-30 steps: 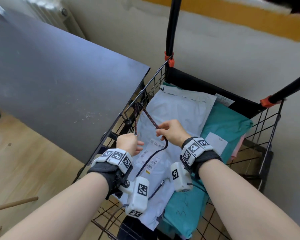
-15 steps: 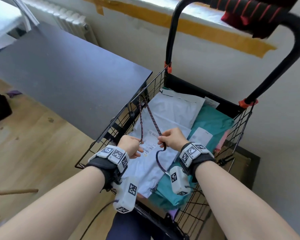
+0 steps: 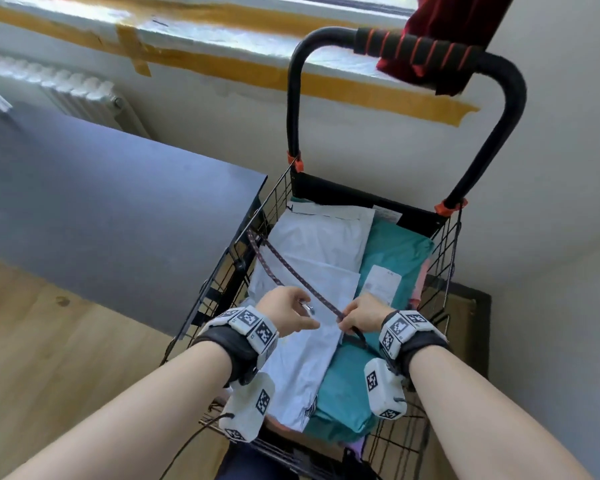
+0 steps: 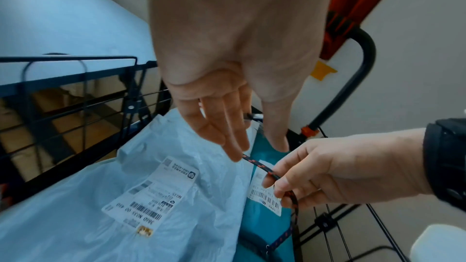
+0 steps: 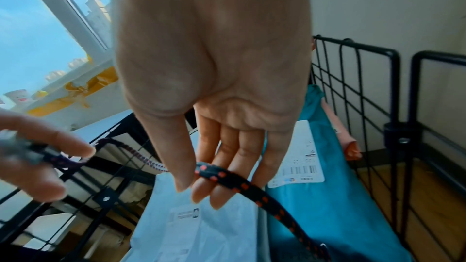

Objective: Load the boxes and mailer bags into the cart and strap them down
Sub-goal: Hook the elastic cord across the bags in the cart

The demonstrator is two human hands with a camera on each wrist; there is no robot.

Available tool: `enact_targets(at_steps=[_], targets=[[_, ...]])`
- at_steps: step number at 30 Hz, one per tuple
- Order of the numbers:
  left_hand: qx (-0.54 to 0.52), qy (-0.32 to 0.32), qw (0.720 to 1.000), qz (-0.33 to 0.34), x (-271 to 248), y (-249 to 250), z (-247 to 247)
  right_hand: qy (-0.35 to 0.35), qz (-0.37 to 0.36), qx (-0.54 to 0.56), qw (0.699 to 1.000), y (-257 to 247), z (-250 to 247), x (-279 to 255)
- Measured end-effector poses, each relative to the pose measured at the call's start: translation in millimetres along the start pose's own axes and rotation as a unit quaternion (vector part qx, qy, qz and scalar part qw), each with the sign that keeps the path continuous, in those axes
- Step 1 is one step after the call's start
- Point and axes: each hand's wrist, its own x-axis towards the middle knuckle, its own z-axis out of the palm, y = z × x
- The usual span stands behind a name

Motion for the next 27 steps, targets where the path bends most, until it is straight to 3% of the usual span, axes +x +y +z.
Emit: enact_targets(at_steps=[7, 11, 14, 20, 27], targets=[[0.100, -0.076, 0.986, 0.111, 48.0, 13.9, -15.3, 0.092, 0.019, 0.053, 0.994, 6.0, -4.7, -9.6], [0.233, -0.113, 0.946, 0.198, 68.2, 23.0, -13.3, 0.133, 0.035, 0.043, 0.990, 4.6, -6.2, -13.4], [0.295, -0.141, 0.918, 0.223, 72.6, 24.4, -6.9, 0.129, 0.041, 0.037, 0.990, 7.6, -2.6, -16.5], [0.205, -0.243, 0.921, 0.224, 52.2, 19.9, 10.3, 0.120, 0.048, 0.041, 0.991, 4.2, -1.5, -18.5], [0.130, -0.217, 0.945, 0.209, 30.3, 25.7, 22.9, 0.129, 0.036, 0.013, 0.991, 3.2, -15.2, -26.6]])
